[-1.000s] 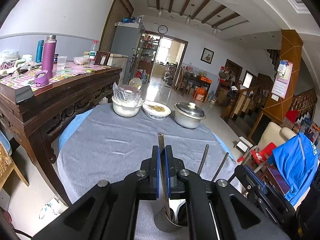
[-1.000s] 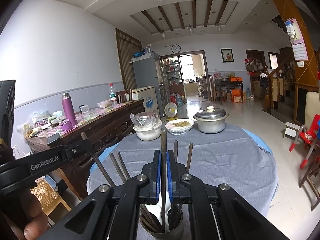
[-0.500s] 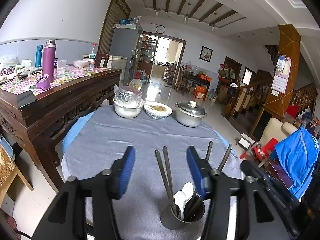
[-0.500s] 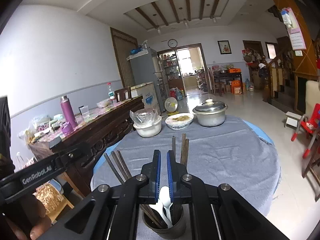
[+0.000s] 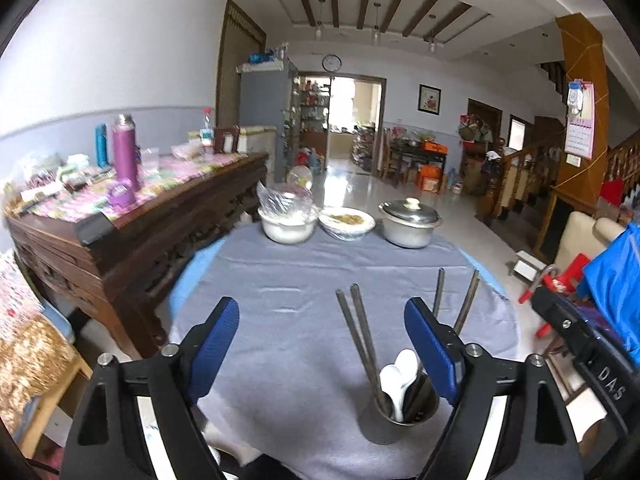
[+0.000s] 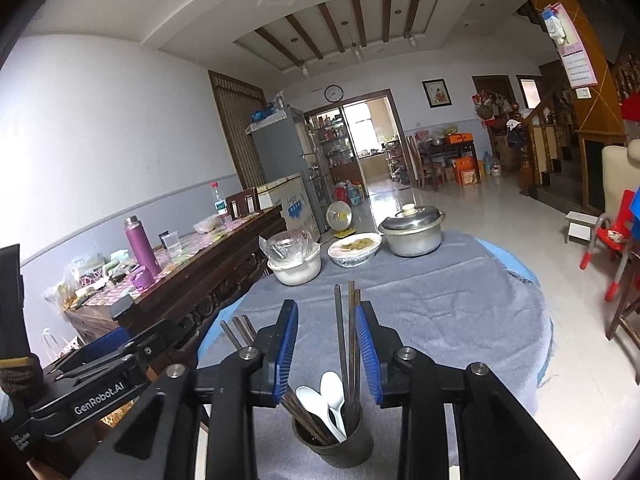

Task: Organize utensils

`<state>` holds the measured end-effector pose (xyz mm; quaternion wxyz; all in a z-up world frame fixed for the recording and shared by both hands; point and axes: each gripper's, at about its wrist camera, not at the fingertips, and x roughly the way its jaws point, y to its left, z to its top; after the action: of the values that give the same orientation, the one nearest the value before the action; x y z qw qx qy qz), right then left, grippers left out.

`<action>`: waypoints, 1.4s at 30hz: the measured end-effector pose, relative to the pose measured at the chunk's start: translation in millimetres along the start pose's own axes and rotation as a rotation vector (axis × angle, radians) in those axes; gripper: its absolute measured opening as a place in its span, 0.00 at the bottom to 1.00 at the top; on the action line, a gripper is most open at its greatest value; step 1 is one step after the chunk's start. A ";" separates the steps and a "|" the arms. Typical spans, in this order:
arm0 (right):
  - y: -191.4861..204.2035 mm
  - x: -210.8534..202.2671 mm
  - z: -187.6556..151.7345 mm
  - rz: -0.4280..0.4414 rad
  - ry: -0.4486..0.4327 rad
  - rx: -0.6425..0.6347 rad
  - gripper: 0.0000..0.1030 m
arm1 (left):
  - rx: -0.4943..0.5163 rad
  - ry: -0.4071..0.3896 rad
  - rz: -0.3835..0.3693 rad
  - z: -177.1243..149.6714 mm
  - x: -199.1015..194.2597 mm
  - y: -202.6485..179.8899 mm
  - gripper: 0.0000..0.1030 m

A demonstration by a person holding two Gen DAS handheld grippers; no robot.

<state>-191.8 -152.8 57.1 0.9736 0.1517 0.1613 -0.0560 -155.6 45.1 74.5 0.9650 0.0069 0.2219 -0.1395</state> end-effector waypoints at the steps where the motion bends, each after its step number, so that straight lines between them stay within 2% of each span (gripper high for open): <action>1: -0.1 -3.3 0.4 -0.002 0.000 0.005 0.37 | 0.010 -0.012 0.016 0.5 -5.1 -0.1 0.88; 2: -0.2 -5.8 1.0 -0.004 0.003 0.010 0.45 | 0.016 -0.020 0.027 0.9 -8.2 0.0 0.90; 4: 0.0 -11.4 1.0 -0.003 0.004 0.020 0.54 | 0.033 -0.041 0.052 0.7 -19.3 0.8 0.92; 10: 4.8 -27.6 -3.3 -0.020 0.039 0.009 0.54 | 0.068 -0.058 0.099 -1.4 -42.6 5.8 0.96; 13: 5.2 -30.5 -6.6 -0.047 0.066 0.007 0.61 | 0.082 -0.062 0.113 -3.1 -50.1 9.9 0.97; 16: 2.7 -31.3 -10.3 -0.075 0.102 0.009 0.61 | 0.074 -0.036 0.112 -4.0 -51.8 13.7 0.98; 21: 5.2 -36.3 -17.2 -0.104 0.155 -0.005 0.61 | 0.042 0.023 0.181 -10.8 -54.3 23.6 0.98; 25: 12.8 -48.5 -24.9 -0.112 0.165 -0.030 0.62 | 0.031 0.059 0.195 -20.9 -62.1 29.1 0.98; 31: 25.4 -62.0 -34.3 -0.117 0.164 -0.045 0.63 | 0.091 0.022 0.213 -30.0 -80.2 24.1 0.98; 42: 35.8 -65.7 -39.3 -0.111 0.149 -0.059 0.64 | 0.047 -0.006 0.170 -26.3 -90.0 28.1 0.98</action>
<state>-259.7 -102.6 53.4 0.9583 0.1174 0.2430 -0.0939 -236.7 98.0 88.2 0.9736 0.0480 0.2143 -0.0623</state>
